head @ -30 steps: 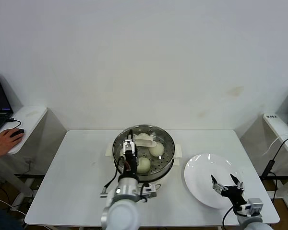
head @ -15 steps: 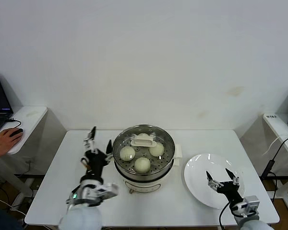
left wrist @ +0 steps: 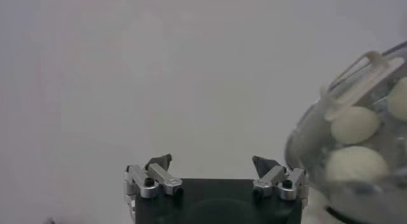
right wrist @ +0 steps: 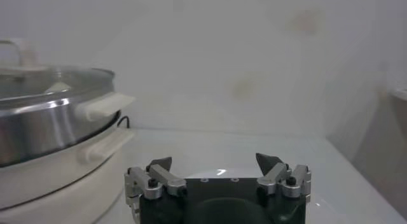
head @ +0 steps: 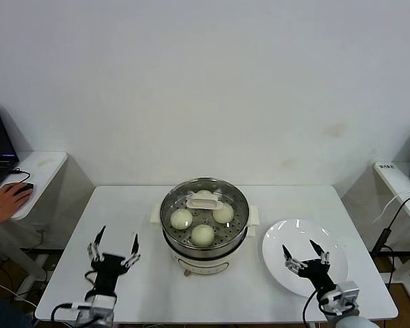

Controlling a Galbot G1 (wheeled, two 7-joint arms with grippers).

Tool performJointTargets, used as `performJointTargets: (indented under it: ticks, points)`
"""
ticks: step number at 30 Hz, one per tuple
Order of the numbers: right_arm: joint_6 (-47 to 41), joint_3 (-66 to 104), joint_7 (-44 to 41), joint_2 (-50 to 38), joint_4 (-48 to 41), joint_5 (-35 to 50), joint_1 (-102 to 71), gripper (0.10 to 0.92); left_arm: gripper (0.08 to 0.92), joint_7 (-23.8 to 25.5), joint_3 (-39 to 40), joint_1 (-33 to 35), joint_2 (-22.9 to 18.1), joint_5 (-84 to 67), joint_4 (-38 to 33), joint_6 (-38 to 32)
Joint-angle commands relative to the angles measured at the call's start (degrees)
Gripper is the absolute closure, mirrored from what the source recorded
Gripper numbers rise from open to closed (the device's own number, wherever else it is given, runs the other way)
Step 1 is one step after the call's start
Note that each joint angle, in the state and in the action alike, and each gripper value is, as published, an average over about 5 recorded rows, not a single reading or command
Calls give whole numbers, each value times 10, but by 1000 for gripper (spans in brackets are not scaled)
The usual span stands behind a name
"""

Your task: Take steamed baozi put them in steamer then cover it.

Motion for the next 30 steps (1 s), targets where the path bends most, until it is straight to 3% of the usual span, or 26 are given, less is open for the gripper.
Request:
performJointTargets:
  ticks: [1, 30]
  points:
    - [-45, -31, 26, -10, 41, 0, -8, 203, 177, -19, -45, 96, -2, -106, 48, 28]
    - [-31, -12, 0, 2, 45, -5, -20, 203, 177, 5, -35, 119, -13, -136, 9, -15]
